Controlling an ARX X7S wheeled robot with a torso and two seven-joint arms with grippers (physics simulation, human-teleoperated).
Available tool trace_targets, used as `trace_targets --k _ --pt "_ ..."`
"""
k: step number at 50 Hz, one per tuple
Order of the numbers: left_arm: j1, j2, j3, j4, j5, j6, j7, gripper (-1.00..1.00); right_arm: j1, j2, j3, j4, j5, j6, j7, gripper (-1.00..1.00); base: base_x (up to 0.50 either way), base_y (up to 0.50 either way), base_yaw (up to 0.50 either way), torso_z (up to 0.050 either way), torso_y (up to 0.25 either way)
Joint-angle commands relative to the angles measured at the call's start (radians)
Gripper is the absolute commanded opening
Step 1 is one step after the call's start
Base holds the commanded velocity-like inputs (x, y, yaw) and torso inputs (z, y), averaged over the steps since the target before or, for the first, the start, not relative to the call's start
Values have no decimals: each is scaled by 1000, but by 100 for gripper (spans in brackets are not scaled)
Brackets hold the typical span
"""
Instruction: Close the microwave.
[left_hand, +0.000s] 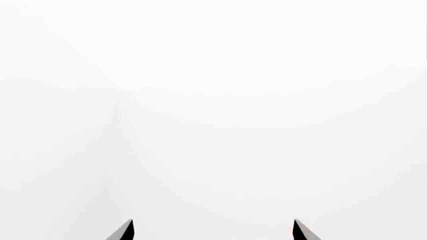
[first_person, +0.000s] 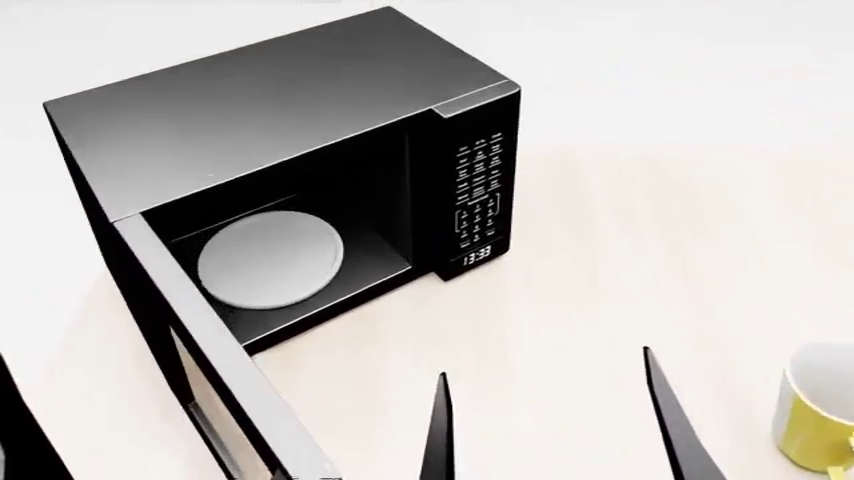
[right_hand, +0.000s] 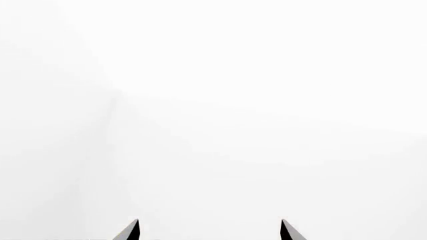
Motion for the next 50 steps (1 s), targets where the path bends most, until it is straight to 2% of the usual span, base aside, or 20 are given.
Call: trace_targets --k 1,7,17,20,23,24,30,34,35,36,38,39,42,44,45,46,47,50 --pt "2 2 -1 -5 10 4 2 100 0 -2 5 1 -12 4 -5 100 500 184 0 0 0" --pt "1 -3 3 -4 9 0 0 100 3 -4 8 16 -5 -2 8 100 445 129 0 0 3" --pt "2 -13 10 6 9 -13 -1 100 4 -2 13 19 26 -10 22 100 0 0 0 0 0" --pt "-2 -42 0 30 -87 -67 35 100 5 -1 12 21 32 -10 24 100 0 0 0 0 0" --pt "7 -120 -4 37 -101 -105 97 100 6 1 11 22 35 -9 25 100 0 0 0 0 0" --pt "17 -160 -30 54 -140 -136 122 100 7 2 12 20 38 -5 25 100 0 0 0 0 0" --pt "18 -286 -202 110 -320 -256 159 100 8 3 8 30 31 -7 30 100 0 0 0 0 0" --pt "7 -441 -281 86 -432 -309 277 100 10 4 4 35 26 -7 32 100 0 0 0 0 0" --pt "10 -480 -292 90 -516 -338 320 100 11 5 4 37 25 -7 33 100 0 0 0 0 0" --pt "13 -496 -315 85 -491 -320 328 100 12 5 2 38 25 -6 33 100 0 0 0 0 0" --pt "26 -533 -321 82 -547 -329 380 100 12 5 0 37 25 -5 33 100 0 0 0 0 0" --pt "29 -550 -325 70 -513 -320 391 100 12 5 -2 39 24 -7 34 100 0 0 0 0 0" --pt "48 -592 -327 31 -537 -318 458 100 11 7 -4 40 24 -6 35 100 0 0 0 0 0" --pt "49 -595 -324 12 -523 -307 469 100 14 8 -4 43 26 -5 36 100 0 0 0 0 0" --pt "52 -627 -304 -5 -554 -327 515 100 14 7 -5 43 28 -3 36 100 0 0 0 0 0" --pt "45 -619 -296 -19 -525 -310 513 100 14 7 -6 44 28 -2 37 100 0 0 0 0 0" --pt "32 -639 -269 -37 -565 -344 544 100 13 8 -7 43 27 -2 37 100 0 0 0 0 0" --pt "44 -665 -191 -63 -495 -317 613 100 13 8 -9 42 27 0 39 100 0 0 0 0 0"
